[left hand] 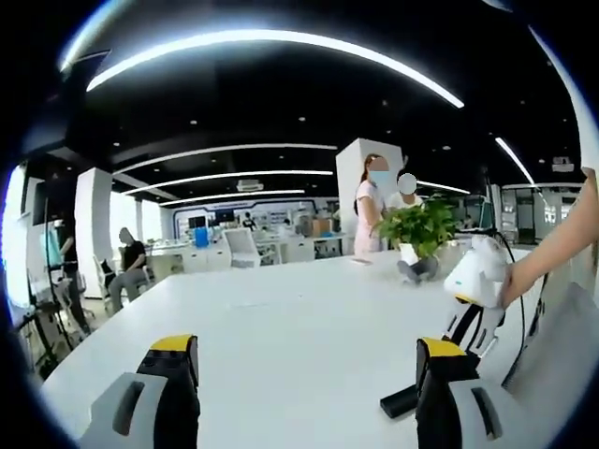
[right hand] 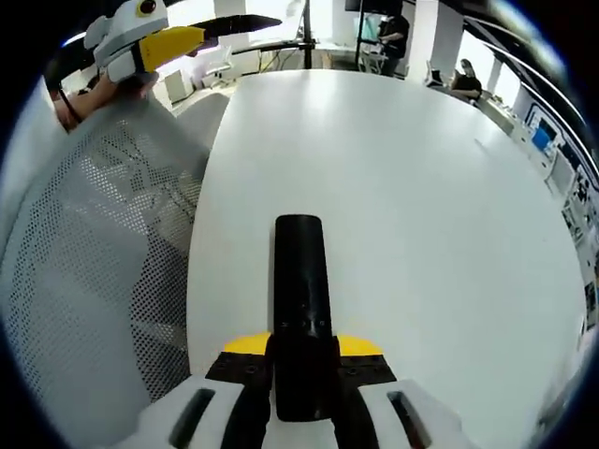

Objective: Press the specified remote control buttons in sequence, fully releasing each button before pressing the next.

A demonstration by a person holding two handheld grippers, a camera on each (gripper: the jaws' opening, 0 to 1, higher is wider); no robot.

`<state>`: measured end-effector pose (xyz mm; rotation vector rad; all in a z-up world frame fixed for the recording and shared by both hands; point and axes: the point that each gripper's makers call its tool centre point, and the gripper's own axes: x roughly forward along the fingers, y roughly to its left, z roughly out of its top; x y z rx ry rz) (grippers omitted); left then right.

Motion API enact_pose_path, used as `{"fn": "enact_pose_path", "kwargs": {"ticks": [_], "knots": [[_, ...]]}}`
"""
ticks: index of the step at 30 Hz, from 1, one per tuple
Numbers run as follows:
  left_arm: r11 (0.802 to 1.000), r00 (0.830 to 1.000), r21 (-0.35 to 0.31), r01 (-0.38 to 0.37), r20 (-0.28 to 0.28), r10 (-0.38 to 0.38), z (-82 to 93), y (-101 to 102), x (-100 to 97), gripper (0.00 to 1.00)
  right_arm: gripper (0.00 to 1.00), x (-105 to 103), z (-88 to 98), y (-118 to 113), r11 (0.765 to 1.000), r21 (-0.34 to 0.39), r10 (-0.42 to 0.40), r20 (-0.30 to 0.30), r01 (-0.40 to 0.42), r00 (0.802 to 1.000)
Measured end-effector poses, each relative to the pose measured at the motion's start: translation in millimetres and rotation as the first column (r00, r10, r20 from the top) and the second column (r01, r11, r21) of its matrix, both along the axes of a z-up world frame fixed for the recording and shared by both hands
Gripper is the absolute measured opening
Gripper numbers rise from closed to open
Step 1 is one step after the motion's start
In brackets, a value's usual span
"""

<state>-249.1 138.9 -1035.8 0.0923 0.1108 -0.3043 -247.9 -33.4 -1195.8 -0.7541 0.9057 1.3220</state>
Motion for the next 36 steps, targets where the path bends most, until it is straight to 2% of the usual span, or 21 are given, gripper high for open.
{"fn": "enact_pose_path", "kwargs": {"ticks": [7,9,13,22,28,36], "knots": [[1.000,1.000,0.008,0.002,-0.005,-0.002,-1.7,0,0.2,1.00,0.21,16,-1.1,-1,1.000,-0.031,-0.005,0.003,0.005,1.000],[1.000,1.000,0.018,0.001,-0.019,-0.001,-4.6,0,0.1,1.00,0.21,17,-0.8,-2,0.999,-0.041,0.014,-0.005,-0.015,1.000],[0.999,1.000,0.038,0.006,-0.023,-0.005,-6.5,-1,0.0,1.00,0.21,24,-2.5,-4,0.993,-0.094,0.072,0.032,-0.069,0.997],[0.999,0.999,0.054,0.006,-0.041,-0.003,-10.4,-2,0.0,0.98,0.21,47,-3.0,-7,0.992,-0.109,0.067,0.025,-0.064,0.997],[0.999,0.999,0.042,0.017,-0.028,-0.016,-7.0,-4,-0.7,0.99,0.21,65,-2.8,-8,0.993,-0.113,0.042,0.025,-0.039,0.999],[0.999,0.999,0.035,0.016,-0.034,-0.014,-7.6,-4,-0.2,0.99,0.21,85,-2.4,-10,0.988,-0.139,0.076,0.021,-0.072,0.997]]}}
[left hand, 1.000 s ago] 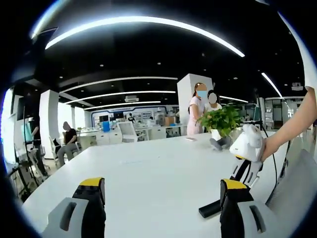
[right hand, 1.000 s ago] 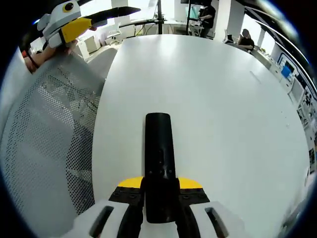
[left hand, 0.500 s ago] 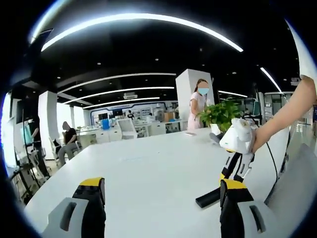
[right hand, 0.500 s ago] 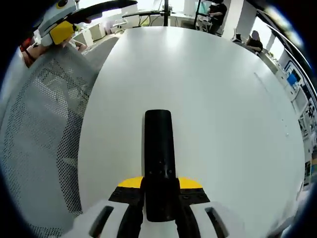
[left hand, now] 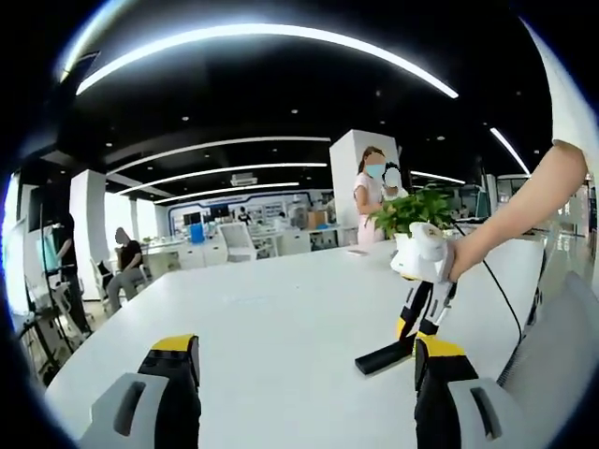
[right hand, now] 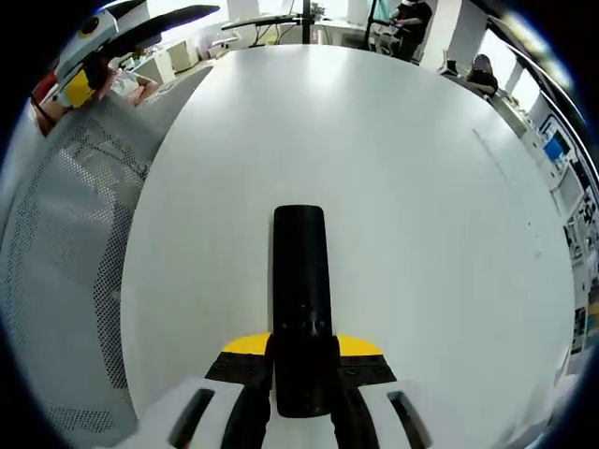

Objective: Press the specified remote control buttons in sequence, fully releasing each button before pressing the next.

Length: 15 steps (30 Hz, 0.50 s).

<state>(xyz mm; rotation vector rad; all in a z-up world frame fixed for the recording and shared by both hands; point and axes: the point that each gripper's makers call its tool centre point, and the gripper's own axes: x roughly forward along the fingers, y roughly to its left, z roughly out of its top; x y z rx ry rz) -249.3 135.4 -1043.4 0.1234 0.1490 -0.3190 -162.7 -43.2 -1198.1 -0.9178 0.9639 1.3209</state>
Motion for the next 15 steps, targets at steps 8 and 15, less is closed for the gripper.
{"fn": "enact_pose_path", "kwargs": {"ticks": [8,15], "knots": [[1.000,1.000,0.010,0.000,-0.013,0.000,-2.8,0,-0.1,0.98,0.21,29,-0.4,-1,1.000,-0.024,-0.006,-0.002,0.006,1.000],[1.000,1.000,0.023,-0.006,-0.026,0.006,-5.8,2,0.1,0.97,0.21,51,-0.2,-1,0.999,-0.036,-0.010,-0.004,0.010,1.000]]}}
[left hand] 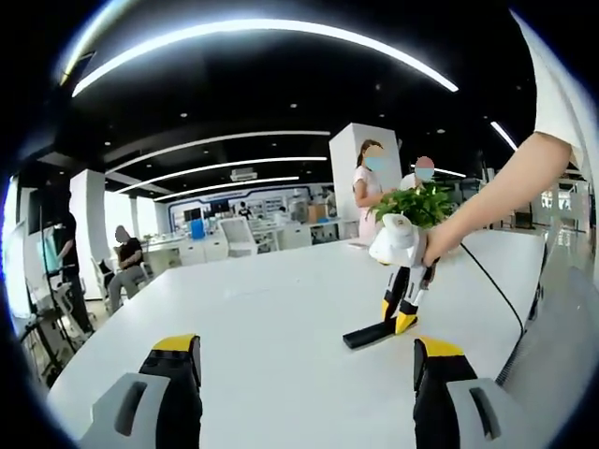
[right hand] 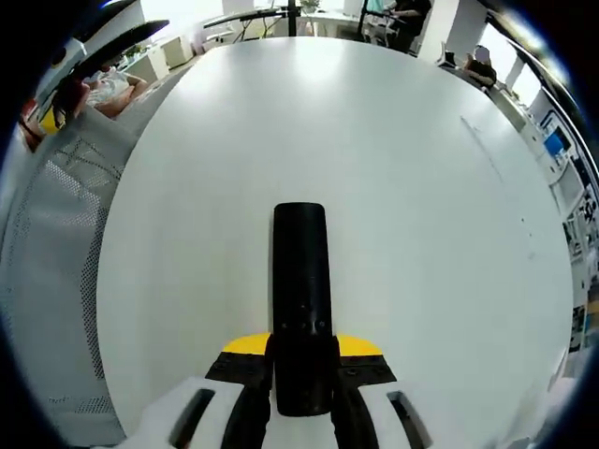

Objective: Press the specified remote control buttons in sequence, fully releasing each button before pressing the next.

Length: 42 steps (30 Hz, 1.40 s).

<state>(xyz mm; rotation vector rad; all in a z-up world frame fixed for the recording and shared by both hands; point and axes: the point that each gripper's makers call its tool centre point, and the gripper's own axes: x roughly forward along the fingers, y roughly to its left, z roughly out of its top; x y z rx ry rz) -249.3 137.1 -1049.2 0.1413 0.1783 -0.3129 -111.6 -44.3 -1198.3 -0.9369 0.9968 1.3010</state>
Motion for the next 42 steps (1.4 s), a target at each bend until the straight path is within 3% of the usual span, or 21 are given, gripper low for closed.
{"fn": "enact_pose_path", "kwargs": {"ticks": [24,42], "knots": [[1.000,1.000,0.019,-0.012,-0.021,0.012,-4.9,3,-0.1,0.95,0.21,67,-1.7,-1,0.998,-0.031,-0.050,-0.008,0.049,0.999],[0.999,0.999,0.032,-0.012,-0.049,0.014,-10.8,3,-0.1,0.93,0.21,96,0.4,-2,0.997,-0.045,-0.061,-0.011,0.061,0.998]]}}
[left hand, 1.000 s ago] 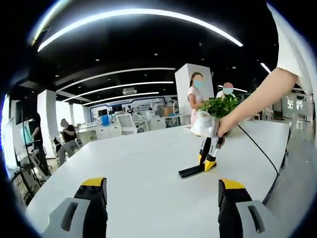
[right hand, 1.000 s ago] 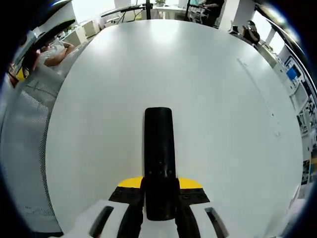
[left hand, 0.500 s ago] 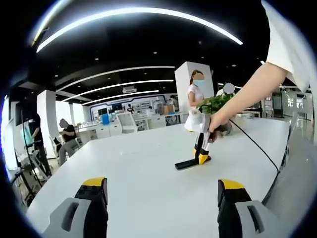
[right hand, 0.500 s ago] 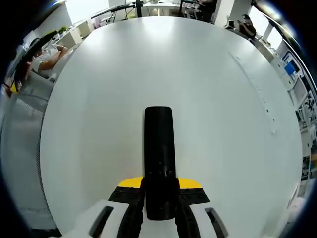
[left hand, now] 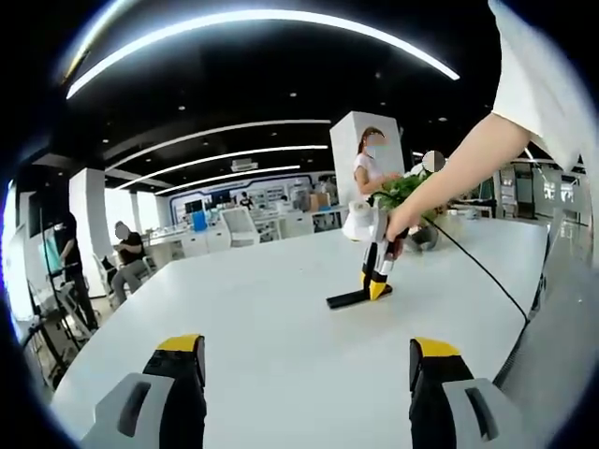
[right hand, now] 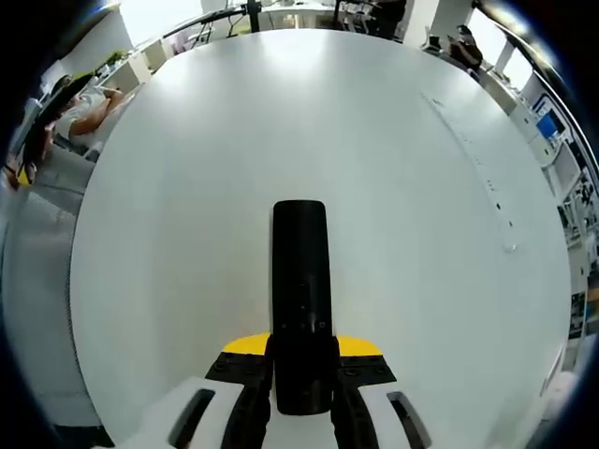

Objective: Press the specified remote control buttons in sequence, fully releasing each button before pressing the next.

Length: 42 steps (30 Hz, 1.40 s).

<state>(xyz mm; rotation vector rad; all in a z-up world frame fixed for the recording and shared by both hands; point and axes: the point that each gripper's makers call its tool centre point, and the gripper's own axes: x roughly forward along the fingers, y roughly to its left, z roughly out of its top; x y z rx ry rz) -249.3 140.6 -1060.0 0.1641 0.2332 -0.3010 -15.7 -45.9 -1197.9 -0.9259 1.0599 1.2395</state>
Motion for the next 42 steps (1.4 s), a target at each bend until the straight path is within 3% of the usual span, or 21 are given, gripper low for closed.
{"fn": "enact_pose_path", "kwargs": {"ticks": [13,18,23,27,29,31,32,35,37,38,39,40,41,42], "knots": [[1.000,1.000,0.003,-0.002,-0.010,0.002,-2.1,-1,0.8,0.93,0.21,6,0.3,-2,0.999,-0.037,0.039,-0.001,-0.039,0.999],[1.000,1.000,0.006,-0.003,-0.012,0.003,-2.4,-1,1.1,0.93,0.21,8,0.5,-4,0.999,-0.016,0.039,0.010,-0.038,0.999],[1.000,1.000,0.003,0.004,-0.014,-0.003,-2.9,-3,1.3,0.93,0.22,5,2.3,-5,0.995,0.044,-0.091,-0.031,0.092,0.995],[1.000,1.000,-0.004,0.003,-0.015,-0.003,-2.8,-3,1.4,0.93,0.23,2,6.5,-7,0.961,0.124,-0.237,-0.083,0.246,0.968],[1.000,1.000,-0.004,0.005,-0.017,-0.005,-3.1,-3,1.3,0.93,0.24,0,12.9,-3,0.920,0.204,-0.314,-0.131,0.336,0.940],[1.000,1.000,-0.006,0.005,-0.021,-0.005,-3.7,-4,1.3,0.93,0.32,1,22.8,1,0.841,0.290,-0.416,-0.194,0.457,0.888],[1.000,1.000,-0.008,0.005,-0.021,-0.006,-3.6,-4,1.4,0.93,0.35,0,30.4,5,0.796,0.348,-0.451,-0.202,0.495,0.869],[1.000,1.000,-0.012,0.006,-0.019,-0.006,-3.1,-4,1.8,0.93,0.49,1,42.7,3,0.695,0.445,-0.527,-0.219,0.565,0.821],[1.000,1.000,-0.014,0.007,-0.017,-0.007,-2.8,-4,2.0,0.93,0.59,1,47.9,-1,0.636,0.497,-0.569,-0.215,0.590,0.794],[1.000,1.000,-0.014,0.007,-0.017,-0.007,-3.0,-4,2.0,0.93,0.65,1,48.5,-2,0.627,0.506,-0.576,-0.211,0.593,0.789],[1.000,1.000,-0.016,0.009,-0.018,-0.009,-3.1,-4,2.1,0.93,0.73,2,54.1,-5,0.575,0.559,-0.606,-0.199,0.597,0.770],[1.000,1.000,-0.017,0.009,-0.017,-0.009,-3.0,-4,2.3,0.93,0.79,1,55.9,-5,0.563,0.572,-0.611,-0.198,0.596,0.767],[1.000,1.000,-0.016,0.008,-0.015,-0.008,-2.9,-4,2.5,0.93,0.84,-2,61.5,-7,0.528,0.609,-0.633,-0.183,0.592,0.752],[1.000,1.000,-0.018,0.008,-0.014,-0.009,-2.7,-4,2.6,0.93,0.89,-4,65.1,-8,0.514,0.631,-0.643,-0.165,0.582,0.748]]}}
